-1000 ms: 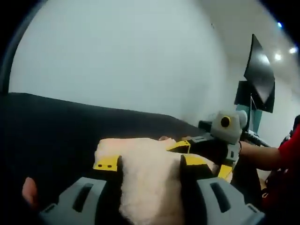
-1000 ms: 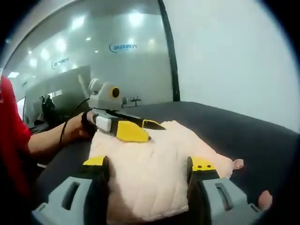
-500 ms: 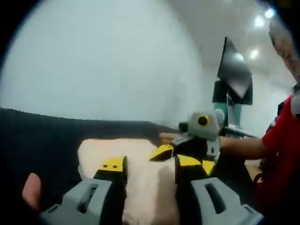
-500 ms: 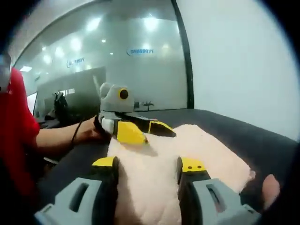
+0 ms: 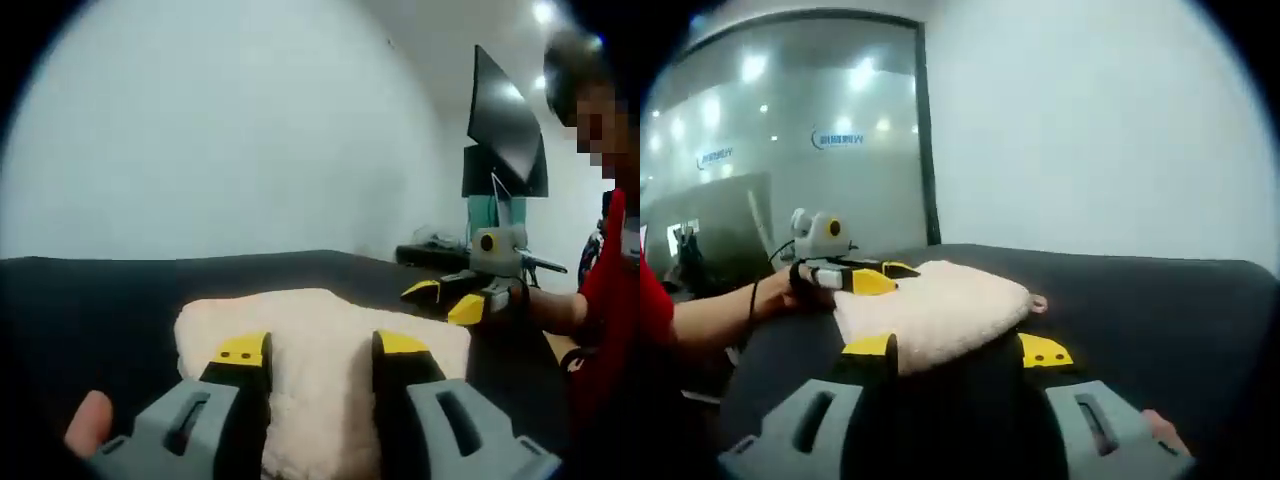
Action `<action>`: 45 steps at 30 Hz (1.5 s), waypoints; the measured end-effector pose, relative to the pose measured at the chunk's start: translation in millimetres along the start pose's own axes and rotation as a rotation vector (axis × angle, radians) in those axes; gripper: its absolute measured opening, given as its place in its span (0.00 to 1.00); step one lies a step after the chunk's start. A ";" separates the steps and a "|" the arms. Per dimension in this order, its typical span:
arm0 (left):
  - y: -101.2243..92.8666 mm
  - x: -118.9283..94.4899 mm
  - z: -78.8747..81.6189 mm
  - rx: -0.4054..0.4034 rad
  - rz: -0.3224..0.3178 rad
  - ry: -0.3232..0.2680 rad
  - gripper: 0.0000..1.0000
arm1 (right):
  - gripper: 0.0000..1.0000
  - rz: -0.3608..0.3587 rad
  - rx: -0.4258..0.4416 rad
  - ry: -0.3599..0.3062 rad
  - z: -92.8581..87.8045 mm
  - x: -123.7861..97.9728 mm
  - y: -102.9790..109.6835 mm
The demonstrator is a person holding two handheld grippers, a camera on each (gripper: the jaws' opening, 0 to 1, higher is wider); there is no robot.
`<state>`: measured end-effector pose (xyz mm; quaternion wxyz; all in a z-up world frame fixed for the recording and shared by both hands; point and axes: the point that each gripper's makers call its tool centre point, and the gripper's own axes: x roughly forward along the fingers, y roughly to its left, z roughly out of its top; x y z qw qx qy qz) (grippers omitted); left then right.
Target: Fold the towel on the table until its edges align and the towel forms a compact rectangular stack.
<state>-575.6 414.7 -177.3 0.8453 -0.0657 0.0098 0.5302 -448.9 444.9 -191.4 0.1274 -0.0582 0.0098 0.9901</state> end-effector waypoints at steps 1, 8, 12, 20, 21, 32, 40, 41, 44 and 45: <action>0.7 0.2 -0.5 0.001 0.000 0.001 0.42 | 0.43 0.007 0.025 -0.006 2.1 -1.4 -0.9; 1.7 -2.5 -0.1 0.008 0.019 -0.010 0.42 | 0.43 0.028 0.111 -0.058 12.6 -4.6 3.9; 2.6 -3.1 1.9 -0.004 0.018 -0.021 0.42 | 0.43 0.032 0.058 -0.032 7.3 -1.1 7.0; 9.7 -8.8 10.5 -0.057 0.052 -0.068 0.41 | 0.43 -0.006 0.090 -0.023 7.0 -6.0 -2.2; 10.5 -11.8 17.6 -0.083 0.045 -0.105 0.41 | 0.43 -0.015 0.116 -0.025 7.3 -6.6 -6.2; 49.3 -65.3 28.6 -0.313 0.395 -0.087 0.40 | 0.38 -0.104 0.382 0.016 -1.8 -13.2 -26.4; 61.6 -76.0 -16.4 -0.641 0.398 0.109 0.54 | 0.36 -0.098 0.777 0.178 5.7 28.4 -4.5; 54.8 -73.8 -21.8 -0.652 0.375 0.147 0.55 | 0.36 -0.106 0.775 0.207 1.3 36.7 -5.5; 29.1 -69.4 -28.0 -0.641 0.311 0.224 0.55 | 0.37 -0.134 0.745 0.304 -14.8 51.5 6.5; 24.5 -68.3 -25.3 -0.649 0.310 0.225 0.54 | 0.36 -0.128 0.718 0.326 -17.9 57.1 11.6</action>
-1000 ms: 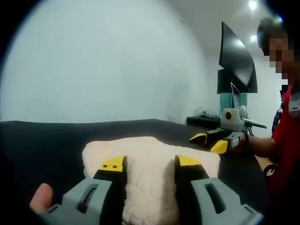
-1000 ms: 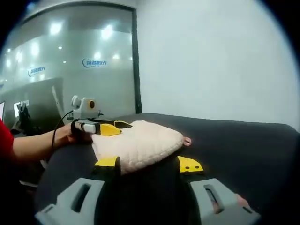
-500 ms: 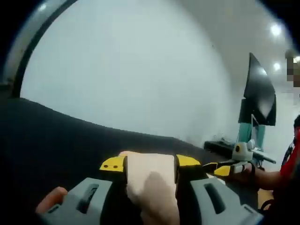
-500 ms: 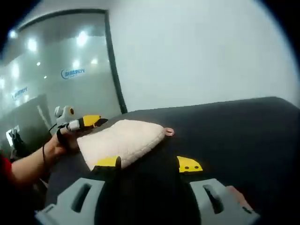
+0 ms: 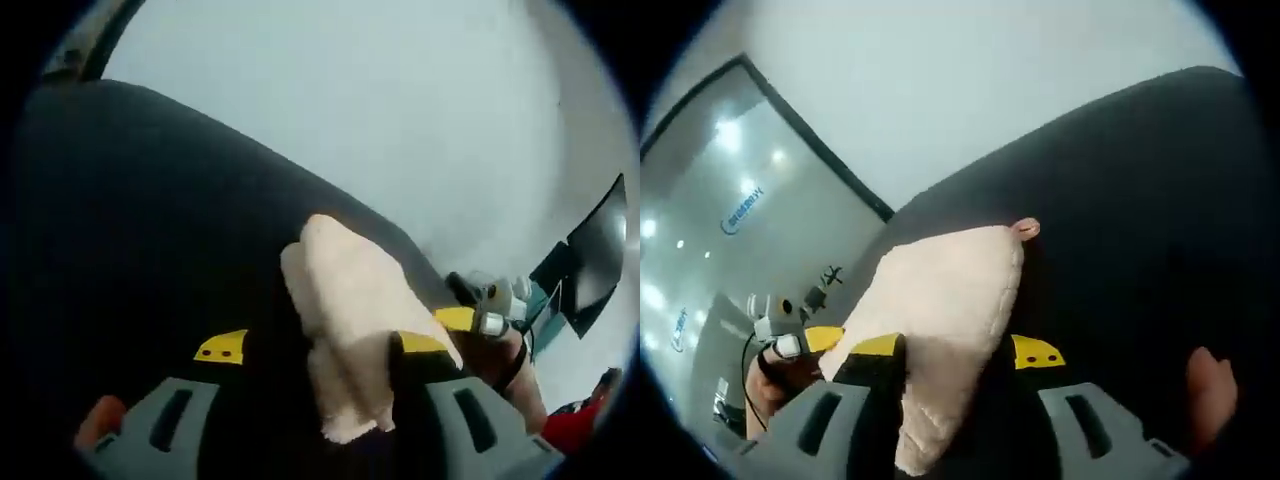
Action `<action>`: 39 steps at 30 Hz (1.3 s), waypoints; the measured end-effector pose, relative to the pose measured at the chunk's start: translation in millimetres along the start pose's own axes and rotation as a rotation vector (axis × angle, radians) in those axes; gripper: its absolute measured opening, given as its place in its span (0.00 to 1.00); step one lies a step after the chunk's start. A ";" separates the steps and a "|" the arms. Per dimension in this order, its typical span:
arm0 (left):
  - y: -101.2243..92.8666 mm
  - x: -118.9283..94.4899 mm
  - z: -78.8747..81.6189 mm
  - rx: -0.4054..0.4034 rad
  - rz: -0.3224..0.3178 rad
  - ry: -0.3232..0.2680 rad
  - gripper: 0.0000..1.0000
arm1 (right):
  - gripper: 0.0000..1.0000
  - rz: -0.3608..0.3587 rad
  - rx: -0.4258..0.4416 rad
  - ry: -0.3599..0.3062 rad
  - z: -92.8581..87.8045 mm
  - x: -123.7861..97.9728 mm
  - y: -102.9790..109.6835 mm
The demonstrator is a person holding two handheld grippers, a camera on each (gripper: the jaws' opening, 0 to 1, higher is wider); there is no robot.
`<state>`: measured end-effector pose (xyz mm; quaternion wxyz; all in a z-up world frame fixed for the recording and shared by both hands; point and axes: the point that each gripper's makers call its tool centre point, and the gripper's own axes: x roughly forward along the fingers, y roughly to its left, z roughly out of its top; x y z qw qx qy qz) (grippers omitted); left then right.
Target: Fold the towel on the table until its edges align and the towel forms a compact rectangular stack.
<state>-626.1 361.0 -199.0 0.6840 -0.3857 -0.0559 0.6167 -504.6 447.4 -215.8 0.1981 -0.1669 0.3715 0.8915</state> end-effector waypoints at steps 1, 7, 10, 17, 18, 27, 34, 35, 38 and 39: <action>-1.3 1.9 -4.0 -0.001 -0.001 0.016 0.51 | 0.35 0.001 -0.029 -0.016 2.5 4.4 5.8; -27.4 11.0 -15.1 0.127 -0.063 0.036 0.19 | 0.13 0.043 -0.085 -0.043 3.9 -4.4 19.9; -46.2 7.3 -12.2 0.135 -0.097 0.021 0.18 | 0.12 0.056 -0.093 -0.070 8.4 -27.1 19.6; -108.1 22.0 -28.1 0.233 -0.204 0.027 0.18 | 0.12 0.032 -0.130 -0.125 8.5 -92.5 -2.2; -115.2 24.8 -30.2 0.252 -0.220 0.026 0.18 | 0.12 0.020 -0.139 -0.139 7.7 -105.4 -7.3; -180.4 47.7 -62.6 0.330 -0.331 0.052 0.17 | 0.12 -0.058 -0.170 -0.182 -0.7 -177.4 -43.9; -223.7 55.0 -97.7 0.444 -0.389 0.071 0.16 | 0.13 -0.093 -0.145 -0.187 -8.2 -211.1 -80.5; -227.4 55.2 -102.5 0.443 -0.397 0.075 0.16 | 0.13 -0.093 -0.141 -0.183 -11.5 -214.2 -85.2; -230.3 56.9 -116.3 0.448 -0.395 0.089 0.16 | 0.13 -0.084 -0.152 -0.165 -21.7 -217.2 -93.4; -229.5 57.6 -120.7 0.453 -0.394 0.093 0.16 | 0.13 -0.081 -0.148 -0.160 -24.1 -216.8 -96.8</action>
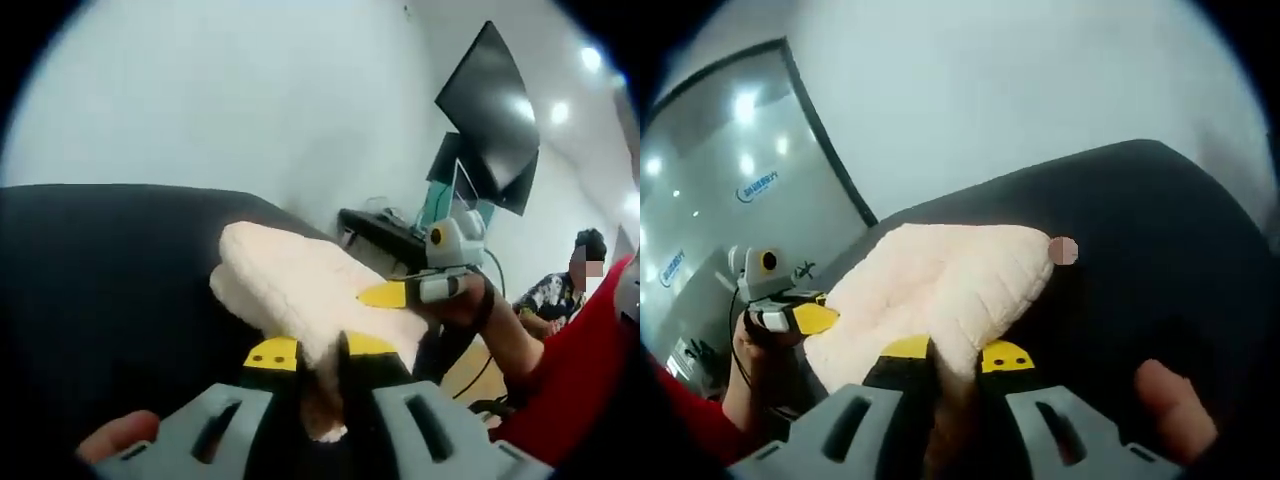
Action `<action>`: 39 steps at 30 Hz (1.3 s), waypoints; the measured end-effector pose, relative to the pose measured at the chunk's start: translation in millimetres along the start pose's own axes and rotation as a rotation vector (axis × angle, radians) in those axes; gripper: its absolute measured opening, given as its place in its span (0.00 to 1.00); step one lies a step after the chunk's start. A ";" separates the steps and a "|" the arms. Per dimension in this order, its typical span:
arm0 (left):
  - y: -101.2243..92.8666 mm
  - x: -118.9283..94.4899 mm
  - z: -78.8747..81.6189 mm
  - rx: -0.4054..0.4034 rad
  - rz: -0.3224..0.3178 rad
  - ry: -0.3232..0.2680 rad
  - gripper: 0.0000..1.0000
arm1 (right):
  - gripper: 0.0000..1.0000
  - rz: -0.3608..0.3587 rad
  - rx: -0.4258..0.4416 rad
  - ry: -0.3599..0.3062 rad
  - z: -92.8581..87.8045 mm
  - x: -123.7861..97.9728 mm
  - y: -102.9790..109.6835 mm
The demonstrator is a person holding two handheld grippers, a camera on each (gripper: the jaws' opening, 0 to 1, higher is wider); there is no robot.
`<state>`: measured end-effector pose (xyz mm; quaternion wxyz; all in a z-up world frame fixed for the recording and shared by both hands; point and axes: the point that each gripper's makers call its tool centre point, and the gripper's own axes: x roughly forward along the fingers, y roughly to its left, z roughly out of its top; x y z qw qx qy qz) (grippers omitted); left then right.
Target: Fold the towel on the table until its edges align and the towel forms a compact rectangular stack.
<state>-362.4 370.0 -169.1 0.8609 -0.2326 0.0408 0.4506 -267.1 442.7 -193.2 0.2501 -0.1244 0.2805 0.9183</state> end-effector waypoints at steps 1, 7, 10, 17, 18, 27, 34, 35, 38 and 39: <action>-0.2 1.0 -3.9 -0.006 -0.002 0.002 0.16 | 0.13 0.002 0.007 0.002 -2.7 -0.9 -1.5; 8.1 3.1 -17.8 -0.050 0.007 -0.002 0.17 | 0.15 0.012 -0.039 -0.007 -4.9 2.4 -6.2; 19.1 0.7 -26.4 -0.043 0.043 0.038 0.22 | 0.22 0.025 -0.033 -0.002 -7.1 4.8 -9.3; 35.8 -37.8 31.0 0.346 0.159 -0.141 0.42 | 0.28 -0.068 -0.250 -0.146 22.6 -24.8 -24.1; 25.8 -36.7 37.7 0.380 0.128 -0.167 0.40 | 0.27 -0.083 -0.282 -0.184 31.3 -31.1 -25.3; -20.3 24.3 2.8 0.590 -0.245 -0.071 0.63 | 0.35 0.166 -0.426 -0.242 18.0 -3.8 27.2; 2.0 26.5 -20.6 0.488 -0.218 -0.060 0.60 | 0.36 0.197 -0.511 -0.186 -8.0 5.1 33.4; -4.2 24.3 -18.5 0.538 -0.225 -0.067 0.61 | 0.37 0.209 -0.515 -0.194 -4.1 1.3 32.1; -13.1 11.4 -2.5 0.516 -0.252 -0.151 0.64 | 0.44 0.223 -0.469 -0.379 31.1 -21.8 29.7; -8.7 6.1 5.5 0.489 -0.227 -0.189 0.64 | 0.41 0.201 -0.441 -0.424 40.4 -28.1 23.8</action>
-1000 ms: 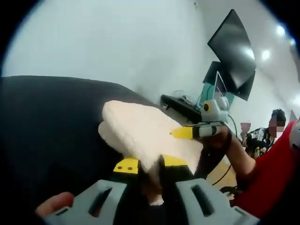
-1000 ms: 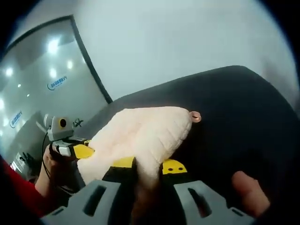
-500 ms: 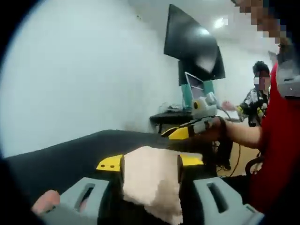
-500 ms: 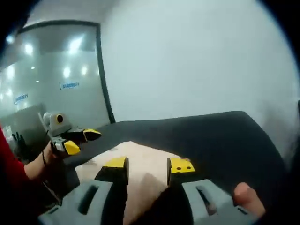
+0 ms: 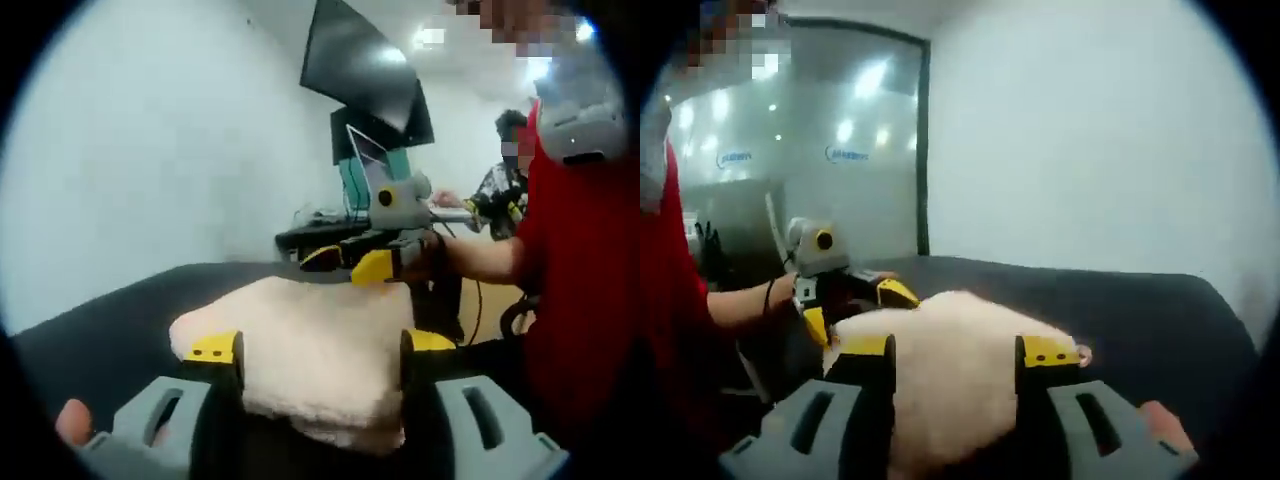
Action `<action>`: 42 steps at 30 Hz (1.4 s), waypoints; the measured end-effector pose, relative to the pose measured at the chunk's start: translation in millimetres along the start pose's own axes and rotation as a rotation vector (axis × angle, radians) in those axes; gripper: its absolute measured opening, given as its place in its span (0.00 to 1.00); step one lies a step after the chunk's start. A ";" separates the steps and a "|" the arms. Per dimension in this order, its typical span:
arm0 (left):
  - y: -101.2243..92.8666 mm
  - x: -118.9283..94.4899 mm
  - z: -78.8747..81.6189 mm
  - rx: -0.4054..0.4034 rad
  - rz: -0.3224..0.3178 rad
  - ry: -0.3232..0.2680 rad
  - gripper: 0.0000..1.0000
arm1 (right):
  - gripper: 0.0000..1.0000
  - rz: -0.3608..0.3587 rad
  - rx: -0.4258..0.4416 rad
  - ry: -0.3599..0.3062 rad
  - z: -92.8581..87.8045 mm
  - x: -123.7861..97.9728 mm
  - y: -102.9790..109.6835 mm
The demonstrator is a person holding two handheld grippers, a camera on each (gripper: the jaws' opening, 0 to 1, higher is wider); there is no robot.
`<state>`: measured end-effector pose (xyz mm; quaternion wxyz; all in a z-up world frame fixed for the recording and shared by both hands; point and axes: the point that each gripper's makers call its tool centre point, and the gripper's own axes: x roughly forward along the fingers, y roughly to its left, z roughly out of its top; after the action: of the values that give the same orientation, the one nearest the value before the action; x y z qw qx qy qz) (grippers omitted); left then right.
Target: Fold the towel on the table until its edges align and the towel forms a compact rectangular stack.
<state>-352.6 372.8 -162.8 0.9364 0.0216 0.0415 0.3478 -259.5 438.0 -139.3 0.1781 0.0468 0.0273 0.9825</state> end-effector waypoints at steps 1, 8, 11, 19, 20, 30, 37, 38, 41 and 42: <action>9.2 -6.6 5.2 0.002 0.038 -0.036 0.63 | 0.37 -0.054 -0.002 -0.015 1.7 -3.5 -11.3; 58.5 -37.7 21.1 -0.042 0.264 -0.175 0.56 | 0.37 -0.309 0.010 -0.105 9.0 -19.0 -73.5; 89.4 -56.2 20.0 -0.019 0.423 -0.182 0.55 | 0.35 -0.435 0.026 -0.136 11.6 -34.9 -108.1; 122.2 -82.8 21.9 -0.083 0.549 -0.242 0.55 | 0.33 -0.423 -0.103 0.019 -14.2 -20.0 -100.4; 123.3 -83.8 21.8 -0.089 0.550 -0.245 0.55 | 0.33 -0.422 -0.098 0.013 -13.3 -20.2 -100.6; 123.2 -83.5 20.0 -0.130 0.559 -0.258 0.52 | 0.33 -0.418 -0.082 0.042 -20.1 -19.0 -100.9; 122.9 -81.3 15.6 -0.137 0.561 -0.237 0.50 | 0.33 -0.435 -0.079 0.047 -20.8 -22.2 -103.7; 122.4 -81.4 15.4 -0.140 0.561 -0.238 0.50 | 0.33 -0.440 -0.079 0.048 -21.1 -22.6 -104.3; 122.1 -83.4 14.9 -0.155 0.572 -0.240 0.50 | 0.33 -0.452 -0.081 0.060 -23.1 -23.5 -105.9; 122.4 -83.9 14.9 -0.159 0.574 -0.242 0.50 | 0.33 -0.458 -0.081 0.067 -24.3 -23.7 -106.5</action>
<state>-494.0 410.5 -134.1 0.7971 0.0006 -0.1053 0.5947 -202.9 528.3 -172.9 0.3972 -0.0003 0.0036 0.9177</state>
